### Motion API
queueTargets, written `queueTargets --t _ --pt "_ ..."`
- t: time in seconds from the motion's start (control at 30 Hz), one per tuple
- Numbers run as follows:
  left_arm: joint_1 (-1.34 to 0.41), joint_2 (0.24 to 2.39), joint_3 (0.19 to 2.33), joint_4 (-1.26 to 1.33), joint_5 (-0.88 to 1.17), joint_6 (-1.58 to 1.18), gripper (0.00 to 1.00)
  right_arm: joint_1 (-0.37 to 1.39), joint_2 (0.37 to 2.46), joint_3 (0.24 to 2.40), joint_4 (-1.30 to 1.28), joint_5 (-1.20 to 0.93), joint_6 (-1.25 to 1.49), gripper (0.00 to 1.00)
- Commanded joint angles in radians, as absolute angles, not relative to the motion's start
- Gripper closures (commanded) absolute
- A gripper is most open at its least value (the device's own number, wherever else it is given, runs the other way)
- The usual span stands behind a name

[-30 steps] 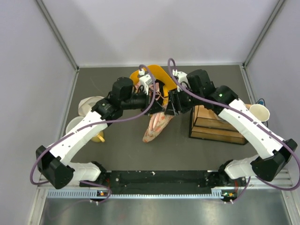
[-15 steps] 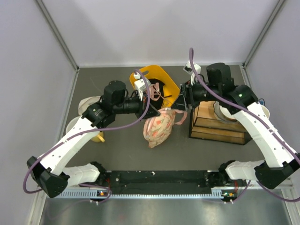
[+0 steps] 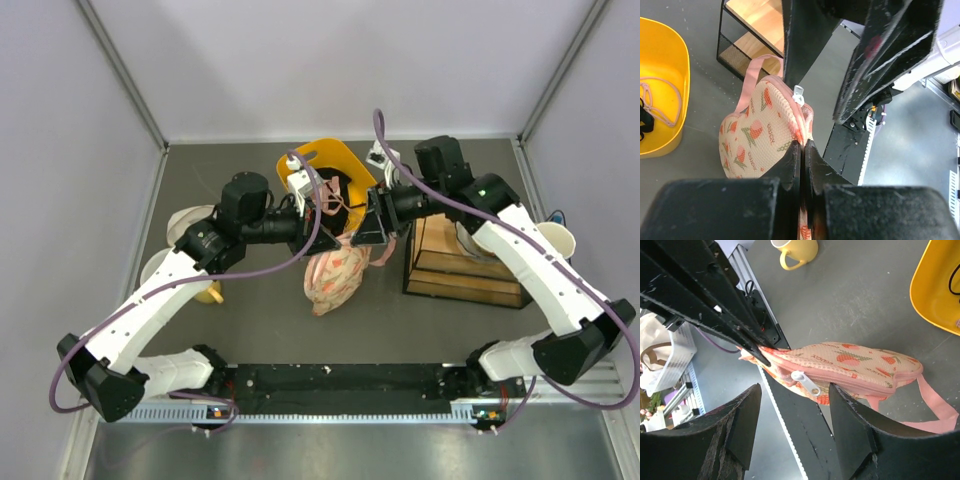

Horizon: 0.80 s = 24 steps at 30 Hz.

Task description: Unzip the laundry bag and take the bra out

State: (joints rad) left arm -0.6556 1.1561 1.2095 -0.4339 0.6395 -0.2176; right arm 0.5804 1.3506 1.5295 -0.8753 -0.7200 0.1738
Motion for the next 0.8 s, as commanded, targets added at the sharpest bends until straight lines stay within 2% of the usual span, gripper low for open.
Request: queueTargets --t 0.0,0.17,0.4,0.57,0.77 --pt "-0.65 1.126 1.226 -0.393 0.673 -0.196 1.0 0.592 1.367 1.535 -0.839 -0.735 0.158 0.43" --pt "-0.65 1.12 1.22 -0.391 0.675 -0.186 1.0 0.591 1.381 1.54 -0.833 -0.739 0.167 0.5" --pt "-0.65 1.126 1.207 -0.391 0.689 -0.173 1.0 0.591 1.361 1.526 -0.824 -0.712 0.192 0.73" --pt "-0.65 1.131 1.21 -0.393 0.687 -0.172 1.0 0.592 1.345 1.503 -0.808 -0.693 0.213 0.79" --pt "-0.65 1.135 1.206 -0.387 0.698 -0.166 1.0 0.591 1.321 1.497 -0.81 -0.673 0.222 0.81"
